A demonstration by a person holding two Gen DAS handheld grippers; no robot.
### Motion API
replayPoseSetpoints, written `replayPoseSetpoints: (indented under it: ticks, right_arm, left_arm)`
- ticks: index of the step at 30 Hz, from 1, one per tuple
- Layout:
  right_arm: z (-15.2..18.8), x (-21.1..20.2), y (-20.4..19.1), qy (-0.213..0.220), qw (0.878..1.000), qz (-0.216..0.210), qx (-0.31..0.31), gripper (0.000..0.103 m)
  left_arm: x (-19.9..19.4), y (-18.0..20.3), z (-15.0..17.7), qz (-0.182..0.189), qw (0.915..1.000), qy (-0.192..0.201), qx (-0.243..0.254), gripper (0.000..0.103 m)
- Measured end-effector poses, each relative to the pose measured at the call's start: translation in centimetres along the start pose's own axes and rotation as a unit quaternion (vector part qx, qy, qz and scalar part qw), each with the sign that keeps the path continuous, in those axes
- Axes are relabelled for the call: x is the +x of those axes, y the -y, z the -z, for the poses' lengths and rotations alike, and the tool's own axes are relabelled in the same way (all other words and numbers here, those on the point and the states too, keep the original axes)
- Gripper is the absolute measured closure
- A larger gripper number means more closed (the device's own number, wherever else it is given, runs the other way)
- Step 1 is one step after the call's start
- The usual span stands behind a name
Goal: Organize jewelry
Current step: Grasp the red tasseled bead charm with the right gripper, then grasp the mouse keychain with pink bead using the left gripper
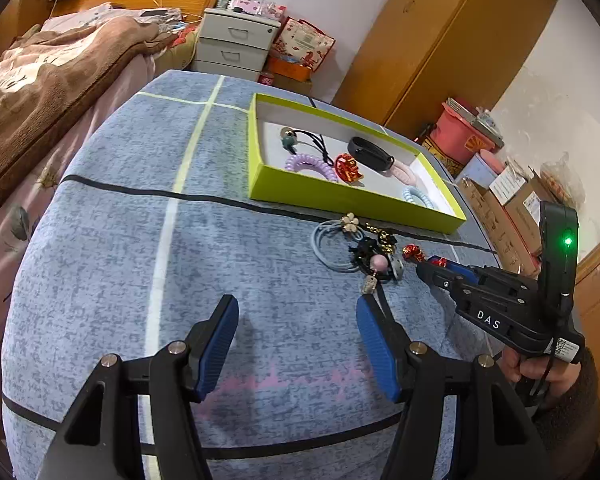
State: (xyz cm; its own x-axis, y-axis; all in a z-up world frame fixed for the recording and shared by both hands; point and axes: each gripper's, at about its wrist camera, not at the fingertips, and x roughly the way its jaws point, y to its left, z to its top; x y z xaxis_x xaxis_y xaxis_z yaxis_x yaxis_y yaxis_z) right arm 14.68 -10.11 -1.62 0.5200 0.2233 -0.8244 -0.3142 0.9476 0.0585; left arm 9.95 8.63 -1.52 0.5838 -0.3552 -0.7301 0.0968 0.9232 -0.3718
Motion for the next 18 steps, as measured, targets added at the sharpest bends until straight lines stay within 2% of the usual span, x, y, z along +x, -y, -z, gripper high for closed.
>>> replayPoseSetpoints:
  ticks: [11,18]
  right_arm:
    - [1.3,-1.6,3.0,0.014,0.998,-0.002,0.057,0.088]
    - [1.9,-2.7,4.8,0.028,0.997,-0.018,0.074,0.088]
  left_arm:
    - [1.5,3.4,-0.2,0.01,0.9995,-0.007,0.028,0.04]
    - [3.1,6.0,-0.8,-0.019,0.9986,0.004,0.049,0.042]
